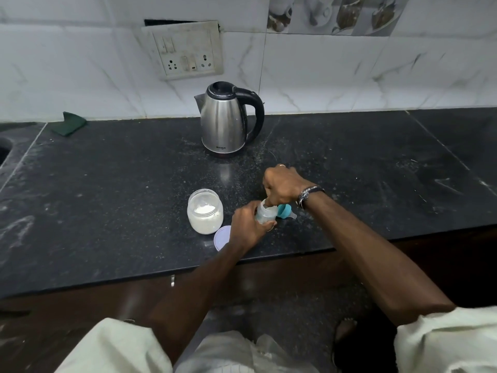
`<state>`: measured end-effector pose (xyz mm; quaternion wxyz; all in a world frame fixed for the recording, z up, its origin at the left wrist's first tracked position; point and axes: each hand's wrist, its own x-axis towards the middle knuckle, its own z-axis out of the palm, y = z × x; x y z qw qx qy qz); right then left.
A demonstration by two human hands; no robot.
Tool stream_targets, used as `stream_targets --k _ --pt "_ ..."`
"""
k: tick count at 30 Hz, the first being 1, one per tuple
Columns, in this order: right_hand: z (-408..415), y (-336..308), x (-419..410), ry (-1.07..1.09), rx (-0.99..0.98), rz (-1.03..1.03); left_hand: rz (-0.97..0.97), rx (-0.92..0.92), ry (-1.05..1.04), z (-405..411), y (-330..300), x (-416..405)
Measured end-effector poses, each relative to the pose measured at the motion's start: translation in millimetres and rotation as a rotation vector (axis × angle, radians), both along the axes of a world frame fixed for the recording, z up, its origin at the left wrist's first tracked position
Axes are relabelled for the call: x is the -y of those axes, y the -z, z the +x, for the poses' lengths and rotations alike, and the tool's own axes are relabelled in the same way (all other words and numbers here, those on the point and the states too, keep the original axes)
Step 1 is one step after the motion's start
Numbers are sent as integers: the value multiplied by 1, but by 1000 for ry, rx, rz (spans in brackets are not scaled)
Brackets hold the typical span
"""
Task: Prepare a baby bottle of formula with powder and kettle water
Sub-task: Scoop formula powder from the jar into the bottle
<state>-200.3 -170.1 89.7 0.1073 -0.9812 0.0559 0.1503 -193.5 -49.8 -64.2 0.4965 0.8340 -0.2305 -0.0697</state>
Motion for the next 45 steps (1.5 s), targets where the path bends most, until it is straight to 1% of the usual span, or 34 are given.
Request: stream_targets --k 1,5,8,11,12,15,16,19,22,26,30,33,37,40,43,45 --pt "-1 0 -1 -7 19 -12 -1 0 -1 0 0 0" --pt "3 0 -1 -15 -11 72 3 15 -7 0 0 1" --pt "0 0 0 -3 24 9 -1 11 -3 0 -1 0" --pt "1 3 3 5 -18 110 8 28 -7 0 -2 0" --pt "2 3 4 16 -15 107 8 32 -8 -1 -2 0" --pt "1 3 8 34 42 15 7 24 -4 -2 -2 0" --pt "0 4 7 28 41 37 11 20 -6 -2 -3 0" --pt "1 8 11 57 -18 187 25 15 -19 -3 -6 0" --pt "2 -3 22 70 27 198 23 3 -23 -4 -8 0" --pt "6 -34 30 98 97 197 15 -15 -28 -7 -11 -1" --pt "16 -53 29 104 231 251 31 -30 -30 -8 -14 -2" --pt "25 -49 11 49 259 324 40 -36 -31 -10 -20 -2" --pt "36 -34 -24 -23 280 370 58 -58 -34 -12 -27 -3" --pt "43 -22 -52 -93 292 323 89 -67 -33 -11 -28 -3" --pt "48 -10 -71 -154 294 177 131 -84 -36 -11 -31 -2" --pt "51 -2 -81 -194 281 90 154 -139 -41 -10 -32 -2"
